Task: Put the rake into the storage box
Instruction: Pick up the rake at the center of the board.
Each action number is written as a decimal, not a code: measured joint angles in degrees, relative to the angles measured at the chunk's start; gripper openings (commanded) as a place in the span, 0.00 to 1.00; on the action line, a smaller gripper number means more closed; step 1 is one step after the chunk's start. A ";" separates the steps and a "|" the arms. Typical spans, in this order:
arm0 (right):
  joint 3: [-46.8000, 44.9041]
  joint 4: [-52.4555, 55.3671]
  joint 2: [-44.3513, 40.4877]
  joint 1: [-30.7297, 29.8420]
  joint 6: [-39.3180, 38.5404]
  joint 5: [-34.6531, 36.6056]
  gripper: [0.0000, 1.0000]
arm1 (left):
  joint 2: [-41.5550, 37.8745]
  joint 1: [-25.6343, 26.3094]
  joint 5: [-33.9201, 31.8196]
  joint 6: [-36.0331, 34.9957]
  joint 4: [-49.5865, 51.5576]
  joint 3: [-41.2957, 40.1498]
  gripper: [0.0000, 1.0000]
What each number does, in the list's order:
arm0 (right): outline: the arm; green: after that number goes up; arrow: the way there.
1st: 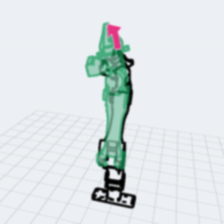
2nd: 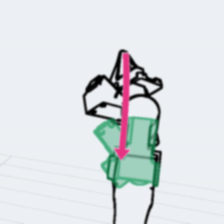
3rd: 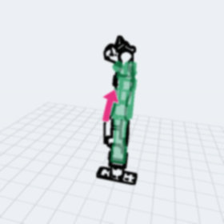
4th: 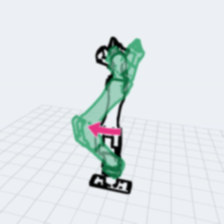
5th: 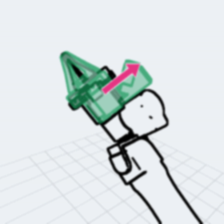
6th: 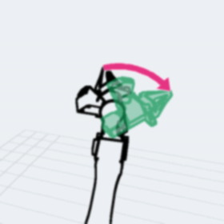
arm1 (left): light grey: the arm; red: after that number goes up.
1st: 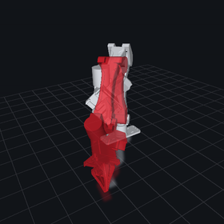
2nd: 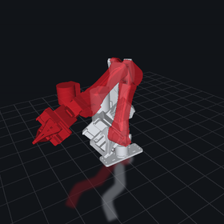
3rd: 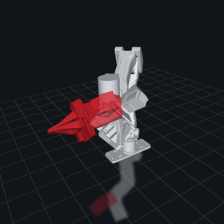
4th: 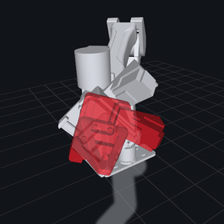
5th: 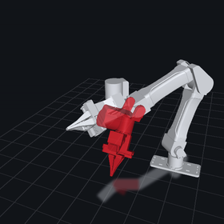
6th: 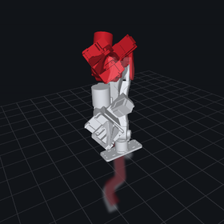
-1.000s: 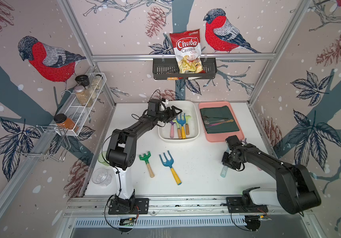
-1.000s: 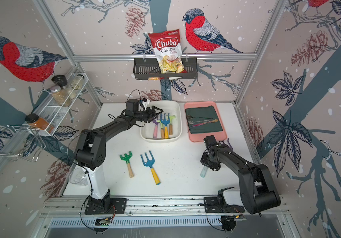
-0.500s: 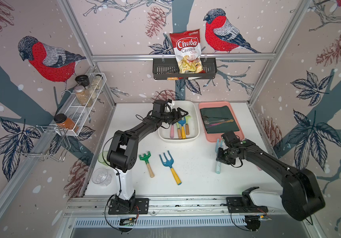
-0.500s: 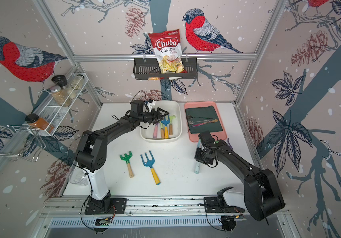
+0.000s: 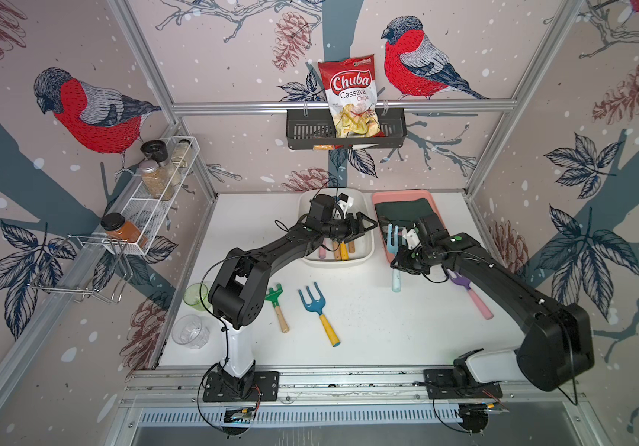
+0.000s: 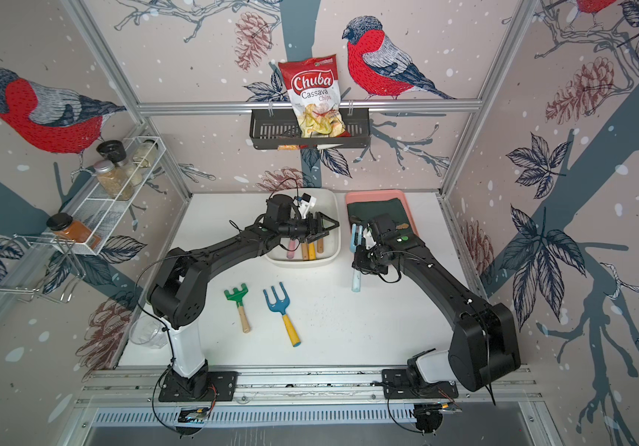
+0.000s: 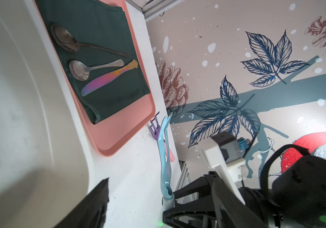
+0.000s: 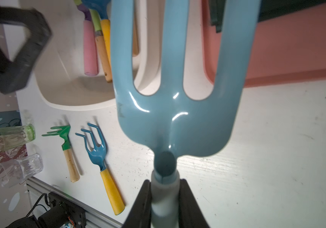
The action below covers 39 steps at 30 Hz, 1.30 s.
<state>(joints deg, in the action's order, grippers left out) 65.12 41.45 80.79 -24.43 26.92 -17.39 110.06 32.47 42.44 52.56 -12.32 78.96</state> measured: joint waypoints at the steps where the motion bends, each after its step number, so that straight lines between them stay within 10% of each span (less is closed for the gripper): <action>1: 0.81 -0.26 0.35 -0.02 -0.33 -0.81 0.17 | 0.24 0.55 -0.02 0.02 -0.61 -0.20 0.80; 8: 4.28 -1.40 1.90 -1.01 -2.75 -5.55 0.18 | 1.62 1.68 0.02 3.02 -4.00 -0.92 0.63; 18: 4.26 -1.31 2.10 -1.44 -3.41 -6.93 0.20 | 3.50 2.10 1.49 4.81 -6.34 0.83 0.06; 28: 4.35 -1.40 1.73 -0.74 -4.37 -6.97 0.78 | 5.14 2.03 1.95 4.90 -4.96 3.82 0.00; 39: 1.44 -1.95 -5.49 7.96 -4.00 -7.50 0.89 | 7.87 -5.31 0.22 -2.73 3.48 11.93 0.00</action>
<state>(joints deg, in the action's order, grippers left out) 66.57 39.51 75.31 -16.47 22.92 -24.88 117.93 27.16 42.65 49.82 -8.84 90.89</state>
